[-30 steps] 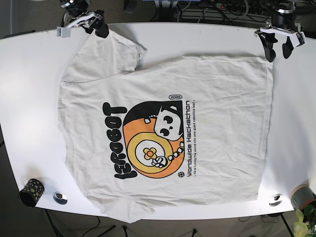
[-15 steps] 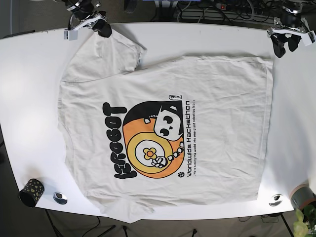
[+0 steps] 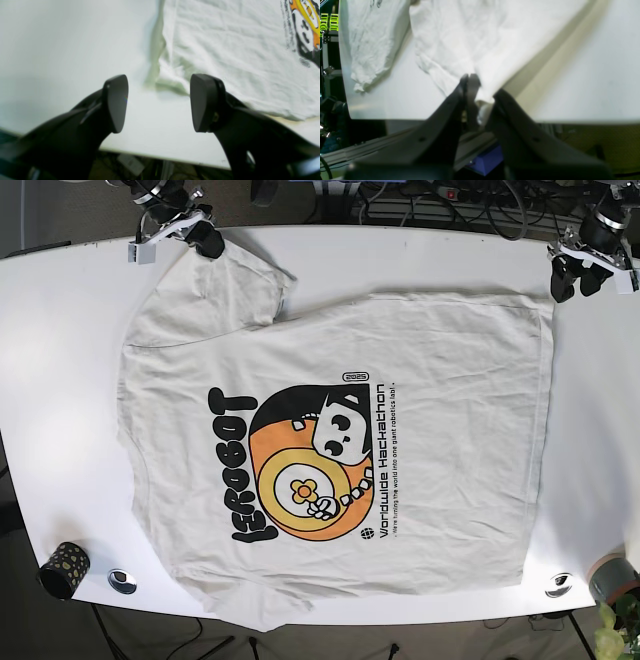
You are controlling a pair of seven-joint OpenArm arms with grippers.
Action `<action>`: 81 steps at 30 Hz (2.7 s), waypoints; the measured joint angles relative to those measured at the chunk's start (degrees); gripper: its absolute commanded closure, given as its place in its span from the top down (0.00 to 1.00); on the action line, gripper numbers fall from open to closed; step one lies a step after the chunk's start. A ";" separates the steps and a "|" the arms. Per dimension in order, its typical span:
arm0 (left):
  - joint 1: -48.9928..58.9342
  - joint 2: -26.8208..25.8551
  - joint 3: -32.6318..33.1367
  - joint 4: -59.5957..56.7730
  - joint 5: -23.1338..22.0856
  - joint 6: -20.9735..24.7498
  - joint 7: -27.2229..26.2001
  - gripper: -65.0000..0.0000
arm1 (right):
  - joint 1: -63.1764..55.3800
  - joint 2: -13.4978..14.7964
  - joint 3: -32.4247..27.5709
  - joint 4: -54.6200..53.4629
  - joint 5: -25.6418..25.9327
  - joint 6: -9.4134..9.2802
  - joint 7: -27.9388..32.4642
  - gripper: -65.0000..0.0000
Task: Fold the T-shirt properly
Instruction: 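Grasp the shirt's shoulder corners with both grippers, then pull the grasped shoulders toward the robot to straighten the shirt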
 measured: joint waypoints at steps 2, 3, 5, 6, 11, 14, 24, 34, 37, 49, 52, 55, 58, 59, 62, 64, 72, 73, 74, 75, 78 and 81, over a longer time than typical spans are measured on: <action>-0.68 -0.85 -0.02 -1.40 1.66 0.02 1.46 0.56 | 0.09 0.02 -0.11 0.00 0.00 0.00 0.00 0.00; -1.20 -1.05 -0.11 -2.01 2.54 0.00 1.92 0.56 | 0.09 -0.02 -0.11 0.02 0.00 0.00 0.00 0.00; -2.38 -1.03 -0.26 -2.97 3.74 -0.31 2.12 0.56 | 0.07 -0.02 -0.11 0.02 0.00 0.00 0.00 0.00; -2.95 -1.01 -0.20 -3.26 4.26 -1.36 2.05 0.56 | 0.07 -0.02 -0.11 0.02 0.00 0.00 0.00 0.00; -5.51 -1.05 3.04 -5.49 6.93 -4.09 1.68 0.56 | 0.07 0.02 -0.04 0.02 0.00 0.00 0.00 0.00; -6.67 -0.74 3.89 -7.85 8.57 -4.13 1.57 0.56 | 0.07 -0.04 -0.07 0.02 0.00 0.00 0.00 0.00; -8.76 -1.40 6.75 -11.45 7.08 -4.28 -0.94 0.55 | 0.22 0.00 0.00 0.02 0.00 0.00 -0.02 0.00; -10.49 -1.33 9.20 -11.80 7.43 -4.50 -0.33 0.19 | 1.31 0.02 0.00 0.02 0.00 0.00 -0.22 0.00; -10.49 -1.36 9.35 -11.91 7.80 -4.50 0.00 0.04 | 1.57 0.00 0.00 0.02 0.00 0.00 -0.24 0.00; -9.60 -0.98 10.69 -7.30 12.76 -4.46 1.44 0.02 | 1.38 0.00 0.07 0.39 -0.02 -0.02 -0.28 0.00; -7.91 -0.79 10.36 -5.29 12.48 -4.46 1.40 0.02 | -0.20 -0.02 0.07 2.05 0.09 0.00 -0.17 0.00; -6.34 -0.52 8.17 -3.50 12.37 -4.48 1.46 0.02 | -2.21 -0.35 0.13 4.17 0.07 -0.02 -0.24 0.00; -4.39 -0.81 7.50 -1.66 12.55 -4.46 1.68 0.02 | -3.82 -0.39 0.15 5.66 0.04 0.02 -0.26 0.00; -3.63 -0.85 7.48 -1.27 12.63 -4.46 1.68 0.02 | -4.31 -0.44 0.15 5.99 0.09 0.04 -0.17 0.00; -1.62 -0.55 6.45 -0.04 12.37 -4.48 1.70 0.02 | -5.77 -0.48 0.11 6.05 0.20 0.04 -0.22 0.00; -0.37 -0.57 5.42 0.46 12.31 -4.48 1.73 0.02 | -7.06 -0.46 0.13 6.05 0.20 0.13 -0.11 0.00; 5.38 -0.70 2.82 0.72 12.35 -4.48 1.79 0.02 | -13.73 -2.80 0.17 9.33 -0.11 4.98 -0.33 0.00; 5.95 -0.72 2.75 0.72 12.39 -4.46 1.84 0.02 | -14.40 -2.93 0.09 9.94 -0.02 5.33 -0.46 0.00; 6.29 -0.72 2.71 0.72 12.39 -4.48 1.88 0.02 | -14.82 -2.97 0.02 10.58 -0.02 5.44 -0.46 0.00; 6.54 -0.74 2.71 0.79 12.66 -4.48 1.90 0.02 | -15.12 -3.08 0.02 11.56 0.00 5.55 -0.22 0.00; 6.43 -0.59 2.78 2.47 13.00 -4.48 2.45 0.02 | -15.23 -3.72 0.00 13.07 0.02 6.23 -0.24 0.00; 5.62 -0.52 4.48 6.23 13.00 -4.44 2.25 0.02 | -13.70 -4.00 -0.02 14.23 0.00 6.93 -0.44 0.00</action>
